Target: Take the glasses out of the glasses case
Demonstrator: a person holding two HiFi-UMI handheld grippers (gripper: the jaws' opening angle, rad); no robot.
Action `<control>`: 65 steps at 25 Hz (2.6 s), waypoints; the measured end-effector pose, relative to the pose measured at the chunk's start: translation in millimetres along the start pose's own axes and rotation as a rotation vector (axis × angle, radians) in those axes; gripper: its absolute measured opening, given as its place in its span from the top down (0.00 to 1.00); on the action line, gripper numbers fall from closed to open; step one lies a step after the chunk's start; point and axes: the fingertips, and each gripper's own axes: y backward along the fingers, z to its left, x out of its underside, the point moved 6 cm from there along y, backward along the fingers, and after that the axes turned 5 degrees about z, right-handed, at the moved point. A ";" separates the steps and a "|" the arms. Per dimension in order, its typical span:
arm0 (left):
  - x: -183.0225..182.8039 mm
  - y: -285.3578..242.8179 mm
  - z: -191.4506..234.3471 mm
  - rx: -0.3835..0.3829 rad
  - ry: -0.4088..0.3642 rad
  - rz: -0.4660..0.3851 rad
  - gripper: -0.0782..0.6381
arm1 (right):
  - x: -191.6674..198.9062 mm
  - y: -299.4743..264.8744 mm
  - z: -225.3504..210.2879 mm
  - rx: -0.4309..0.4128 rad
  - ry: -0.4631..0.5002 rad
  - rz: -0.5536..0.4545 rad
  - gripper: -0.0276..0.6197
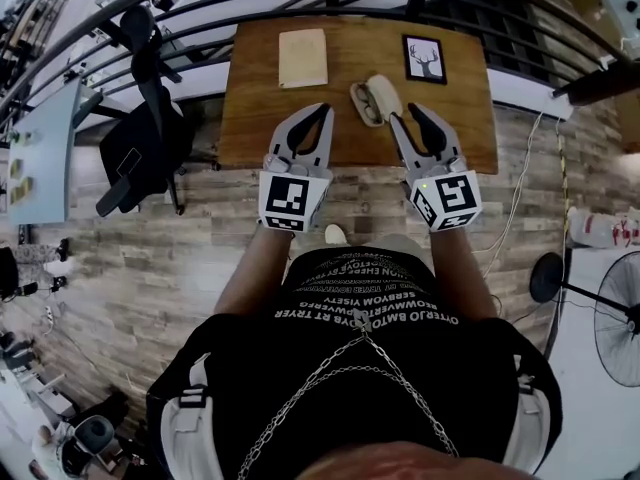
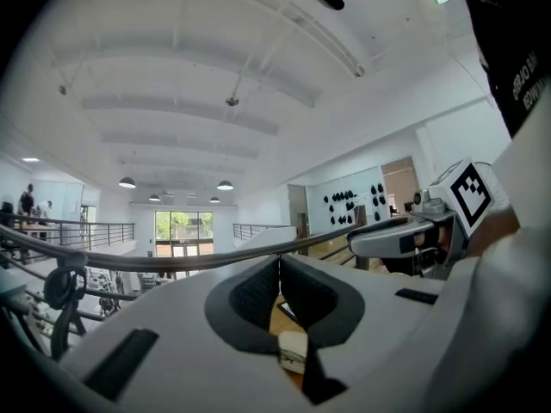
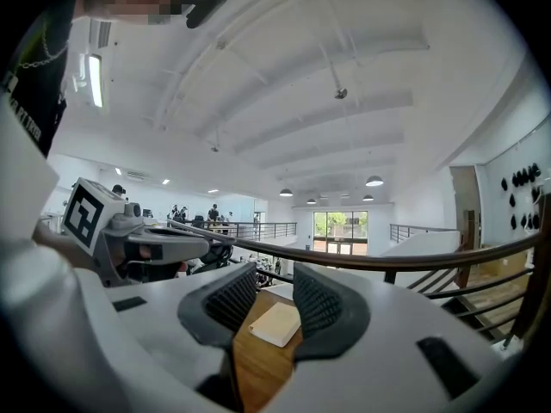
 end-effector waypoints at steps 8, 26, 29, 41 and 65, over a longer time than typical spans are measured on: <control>8.7 -4.3 2.3 0.007 0.006 0.018 0.85 | 6.8 1.1 -5.2 0.022 -0.003 0.026 0.76; 19.1 -42.8 13.8 -0.041 0.016 0.087 0.85 | 20.7 -39.3 -41.6 -0.050 -0.064 0.041 0.76; 18.1 -54.4 18.2 -0.052 0.019 0.097 0.85 | 21.5 -53.8 -52.2 -0.067 -0.069 0.051 0.76; 31.6 -100.9 33.2 -0.077 0.061 0.152 0.85 | 31.0 -103.4 -89.8 -0.121 -0.077 0.100 0.76; 58.6 -161.8 44.4 -0.096 0.096 0.203 0.85 | 88.1 -163.7 -125.1 -0.190 -0.120 0.212 0.76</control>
